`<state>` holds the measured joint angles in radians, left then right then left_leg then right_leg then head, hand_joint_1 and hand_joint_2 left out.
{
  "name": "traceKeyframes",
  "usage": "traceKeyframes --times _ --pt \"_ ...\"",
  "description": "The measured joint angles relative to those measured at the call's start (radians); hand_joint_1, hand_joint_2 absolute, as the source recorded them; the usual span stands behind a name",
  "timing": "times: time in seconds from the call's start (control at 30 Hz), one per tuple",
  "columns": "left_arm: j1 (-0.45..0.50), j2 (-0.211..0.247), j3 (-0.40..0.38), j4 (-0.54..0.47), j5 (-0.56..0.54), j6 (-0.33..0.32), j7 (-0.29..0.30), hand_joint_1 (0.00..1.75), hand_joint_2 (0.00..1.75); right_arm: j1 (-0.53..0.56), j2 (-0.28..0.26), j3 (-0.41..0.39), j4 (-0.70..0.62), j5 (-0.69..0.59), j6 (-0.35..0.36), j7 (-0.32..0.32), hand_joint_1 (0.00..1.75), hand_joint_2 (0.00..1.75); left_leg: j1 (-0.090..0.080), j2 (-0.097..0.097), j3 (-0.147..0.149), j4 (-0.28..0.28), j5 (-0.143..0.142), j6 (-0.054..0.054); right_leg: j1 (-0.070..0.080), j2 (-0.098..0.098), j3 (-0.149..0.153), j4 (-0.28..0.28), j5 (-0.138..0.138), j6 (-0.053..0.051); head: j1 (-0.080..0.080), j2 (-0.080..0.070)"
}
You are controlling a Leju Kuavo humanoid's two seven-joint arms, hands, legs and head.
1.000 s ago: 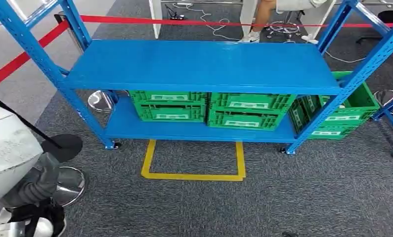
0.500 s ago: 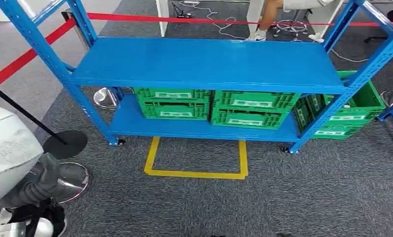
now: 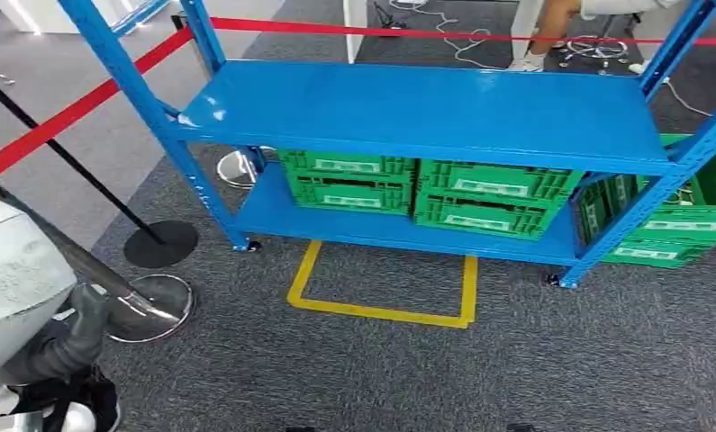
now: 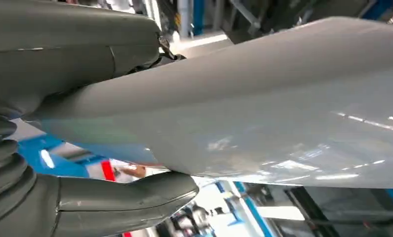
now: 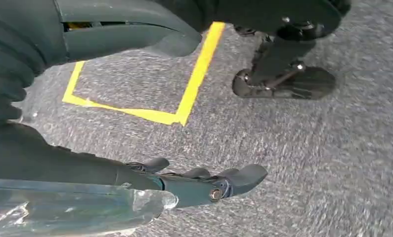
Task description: Take the parts from the cabinet and place them on the table.
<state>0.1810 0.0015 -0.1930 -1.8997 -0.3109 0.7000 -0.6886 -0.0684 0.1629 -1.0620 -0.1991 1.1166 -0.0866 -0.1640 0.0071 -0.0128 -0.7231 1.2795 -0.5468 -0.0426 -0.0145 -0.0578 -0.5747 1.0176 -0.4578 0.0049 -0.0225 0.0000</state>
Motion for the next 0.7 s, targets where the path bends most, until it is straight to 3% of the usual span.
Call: traceKeyframes --times 0.03,0.07,0.1,0.13,0.27,0.3,0.33,0.37,0.43,0.47,0.5,0.53,0.57,0.6,0.63,0.7 --pt "0.0 0.0 0.0 0.0 0.0 0.0 0.0 1.75 1.75 -0.001 0.0 0.0 0.0 0.0 0.001 0.0 0.0 1.75 -0.001 0.003 0.041 -0.063 0.033 0.004 0.001 -0.014 0.0 0.0 0.0 0.0 0.0 0.0" --pt "0.0 0.0 0.0 0.0 0.0 0.0 0.0 1.75 1.75 -0.002 0.0 0.0 0.0 0.0 0.003 0.0 0.0 1.75 -0.003 0.017 0.1 -0.157 0.072 0.01 0.003 -0.027 0.001 0.0 0.001 0.001 0.0 0.0" --pt "0.0 0.0 0.0 -0.002 0.0 0.0 0.0 1.75 1.75 -0.002 0.0 0.0 0.0 0.0 0.004 -0.001 0.0 1.75 -0.007 0.053 0.159 -0.247 0.1 0.017 0.004 -0.037 0.004 0.0 0.001 0.002 0.0 0.0" --pt "-0.003 0.0 0.0 -0.003 0.0 0.0 0.0 1.75 1.75 -0.002 0.0 0.0 0.0 0.0 0.004 -0.001 0.0 1.75 -0.016 0.115 0.191 -0.306 0.093 0.02 0.01 -0.046 0.006 0.002 0.0 0.007 -0.001 0.0" --pt "0.001 0.0 0.0 -0.004 -0.002 0.0 0.0 1.75 1.75 -0.006 0.0 0.0 0.0 0.0 0.006 -0.002 0.0 1.75 -0.021 0.058 0.177 -0.312 0.103 0.038 0.011 -0.092 0.015 -0.007 0.004 0.029 0.0 0.0" --pt "0.002 0.0 0.0 -0.005 -0.002 0.0 0.0 1.75 1.75 -0.007 0.0 0.0 0.0 0.0 0.006 -0.002 0.0 1.75 -0.011 0.044 0.183 -0.32 0.112 0.046 0.006 -0.065 0.004 0.0 -0.004 0.039 0.001 0.0" --pt "0.0 0.0 0.0 -0.007 -0.002 0.0 0.0 1.75 1.75 -0.006 0.0 0.001 0.0 0.0 0.007 -0.003 0.0 1.75 -0.009 0.036 0.18 -0.32 0.114 0.05 0.006 -0.005 -0.004 0.031 -0.031 0.042 0.007 0.0" --pt "-0.001 -0.002 0.0 -0.007 -0.002 0.0 0.0 1.75 1.75 -0.005 0.0 0.001 0.0 0.0 0.007 -0.003 0.0 1.75 -0.009 0.023 0.178 -0.319 0.116 0.054 0.006 0.031 -0.029 0.094 -0.068 0.042 0.01 0.0" --pt "0.0 -0.003 0.0 -0.006 -0.002 0.0 0.0 1.75 1.75 0.0 0.0 0.001 0.0 0.0 0.01 -0.003 0.0 1.75 -0.011 -0.005 0.173 -0.318 0.118 0.059 0.007 0.054 -0.106 0.268 -0.147 0.042 0.013 0.0" --pt "0.001 -0.003 0.0 -0.006 -0.002 0.0 0.0 1.75 1.75 0.003 0.0 0.001 0.0 0.0 0.009 -0.002 0.0 1.75 -0.013 -0.021 0.172 -0.318 0.119 0.06 0.007 0.056 -0.127 0.311 -0.156 0.04 0.012 0.0" --pt "0.002 -0.003 0.0 -0.006 -0.002 0.0 0.0 1.75 1.75 0.004 0.0 0.001 0.0 0.0 0.009 -0.002 0.0 1.75 -0.013 -0.037 0.172 -0.317 0.119 0.06 0.008 0.056 -0.124 0.301 -0.139 0.039 0.013 0.0" --pt "0.001 -0.003 0.0 -0.007 -0.002 0.0 0.0 1.75 1.75 0.003 0.0 0.001 0.0 0.0 0.009 -0.002 0.0 1.75 -0.013 -0.051 0.173 -0.316 0.12 0.06 0.008 0.058 -0.1 0.25 -0.103 0.037 0.013 0.0" --pt "0.001 -0.003 0.0 -0.007 -0.002 0.0 0.0 1.75 1.75 0.001 0.0 0.001 0.0 0.0 0.009 -0.002 0.0 1.75 -0.013 -0.07 0.174 -0.314 0.12 0.058 0.007 0.067 -0.053 0.153 -0.05 0.033 0.013 0.0" --pt "0.001 -0.003 0.0 -0.007 -0.002 0.0 0.0 1.75 1.75 0.0 0.0 0.001 0.0 0.0 0.009 -0.002 0.0 1.75 -0.011 -0.083 0.174 -0.312 0.119 0.055 0.004 0.091 -0.004 0.054 -0.005 0.032 0.013 0.0" --pt "0.001 -0.003 0.0 -0.007 -0.002 0.0 0.0 1.75 1.75 0.0 0.0 0.001 0.0 0.0 0.01 -0.002 0.0 1.75 -0.012 -0.093 0.172 -0.31 0.119 0.05 -0.002 0.141 0.021 0.012 -0.022 0.029 0.012 0.0" --pt "-0.003 -0.003 0.0 -0.007 -0.002 0.0 0.0 1.75 1.75 -0.001 0.0 0.001 0.0 0.0 0.011 -0.001 0.0 1.75 -0.008 -0.113 0.157 -0.303 0.124 0.037 0.001 0.131 0.028 -0.001 -0.019 0.028 0.011 0.0"
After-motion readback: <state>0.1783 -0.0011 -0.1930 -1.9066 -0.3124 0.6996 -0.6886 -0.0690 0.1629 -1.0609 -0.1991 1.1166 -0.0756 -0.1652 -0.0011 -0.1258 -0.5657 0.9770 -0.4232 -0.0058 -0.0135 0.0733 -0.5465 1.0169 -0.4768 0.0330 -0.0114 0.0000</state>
